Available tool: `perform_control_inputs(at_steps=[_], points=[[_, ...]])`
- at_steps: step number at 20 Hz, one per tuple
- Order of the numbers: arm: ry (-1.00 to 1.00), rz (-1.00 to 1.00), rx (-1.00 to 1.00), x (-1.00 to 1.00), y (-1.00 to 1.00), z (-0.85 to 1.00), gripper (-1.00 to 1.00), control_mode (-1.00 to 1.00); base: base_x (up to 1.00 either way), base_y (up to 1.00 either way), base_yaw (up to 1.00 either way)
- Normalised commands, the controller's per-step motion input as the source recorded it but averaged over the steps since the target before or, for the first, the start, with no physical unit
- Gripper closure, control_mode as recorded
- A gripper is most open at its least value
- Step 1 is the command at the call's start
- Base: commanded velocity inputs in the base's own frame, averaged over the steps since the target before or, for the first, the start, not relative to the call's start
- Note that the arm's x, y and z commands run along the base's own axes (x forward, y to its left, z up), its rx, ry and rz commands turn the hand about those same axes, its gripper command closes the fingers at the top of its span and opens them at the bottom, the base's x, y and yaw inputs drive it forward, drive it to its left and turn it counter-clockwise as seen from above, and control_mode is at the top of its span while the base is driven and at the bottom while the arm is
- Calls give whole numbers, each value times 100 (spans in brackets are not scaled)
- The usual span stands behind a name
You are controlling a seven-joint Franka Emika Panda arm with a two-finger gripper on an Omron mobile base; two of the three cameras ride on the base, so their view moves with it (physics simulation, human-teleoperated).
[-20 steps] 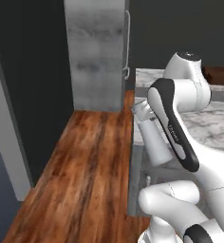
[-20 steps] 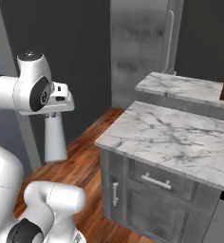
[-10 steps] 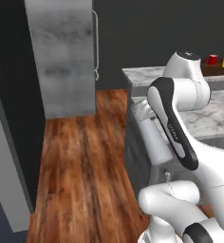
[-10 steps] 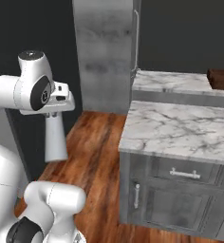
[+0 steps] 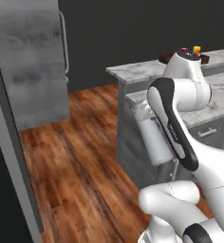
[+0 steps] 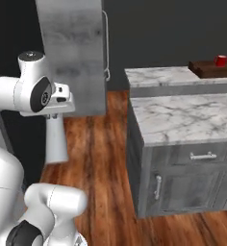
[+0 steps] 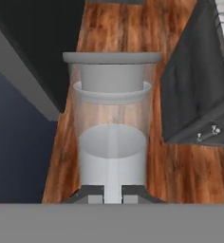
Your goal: There is a tray on the dining counter. Grab the cup, mug, and pitcher and place them on the tray. The pitcher may be placed next to the tray if it cannot fit the tray.
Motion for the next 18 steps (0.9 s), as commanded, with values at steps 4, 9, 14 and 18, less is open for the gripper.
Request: perform_control_inputs(at_steps=[4,9,14,18], points=[[0,0,0,0,0,0,100,100,78,66,-29],[0,0,0,0,0,0,100,100,100,40,-12],[0,0,0,0,0,0,100,100,96,50,-6],[0,0,0,0,0,0,100,100,97,47,-6]])
